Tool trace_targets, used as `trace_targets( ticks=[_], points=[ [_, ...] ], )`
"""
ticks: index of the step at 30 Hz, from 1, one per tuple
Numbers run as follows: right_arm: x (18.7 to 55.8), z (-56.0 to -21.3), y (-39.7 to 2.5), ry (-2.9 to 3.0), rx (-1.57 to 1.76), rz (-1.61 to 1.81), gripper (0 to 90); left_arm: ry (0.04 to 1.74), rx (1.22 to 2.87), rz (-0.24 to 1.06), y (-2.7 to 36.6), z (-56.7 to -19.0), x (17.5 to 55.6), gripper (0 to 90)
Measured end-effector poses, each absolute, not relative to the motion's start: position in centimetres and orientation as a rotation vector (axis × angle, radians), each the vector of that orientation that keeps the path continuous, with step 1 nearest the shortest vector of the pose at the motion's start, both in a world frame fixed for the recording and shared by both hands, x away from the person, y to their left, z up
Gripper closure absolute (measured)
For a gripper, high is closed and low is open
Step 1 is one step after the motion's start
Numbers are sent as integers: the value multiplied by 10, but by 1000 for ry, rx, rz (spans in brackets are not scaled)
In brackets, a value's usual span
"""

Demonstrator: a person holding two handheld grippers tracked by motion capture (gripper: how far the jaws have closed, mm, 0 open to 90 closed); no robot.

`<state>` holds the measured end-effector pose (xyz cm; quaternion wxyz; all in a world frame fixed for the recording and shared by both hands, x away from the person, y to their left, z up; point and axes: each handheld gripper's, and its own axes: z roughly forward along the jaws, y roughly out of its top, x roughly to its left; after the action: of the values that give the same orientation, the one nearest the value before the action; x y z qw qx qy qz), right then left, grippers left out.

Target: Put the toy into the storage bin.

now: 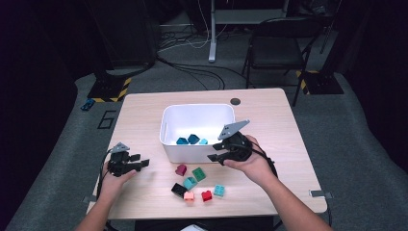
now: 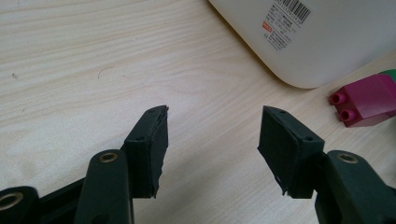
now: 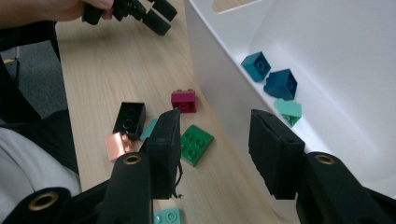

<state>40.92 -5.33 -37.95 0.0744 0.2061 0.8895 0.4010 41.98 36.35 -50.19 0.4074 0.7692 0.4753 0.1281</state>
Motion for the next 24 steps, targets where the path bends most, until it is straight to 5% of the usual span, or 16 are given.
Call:
trace_targets(
  ticks=[24],
  points=[
    [371, -469, -56, 2784, 539, 1094, 524, 1205, 1950, 313, 364, -502, 420, 421]
  ],
)
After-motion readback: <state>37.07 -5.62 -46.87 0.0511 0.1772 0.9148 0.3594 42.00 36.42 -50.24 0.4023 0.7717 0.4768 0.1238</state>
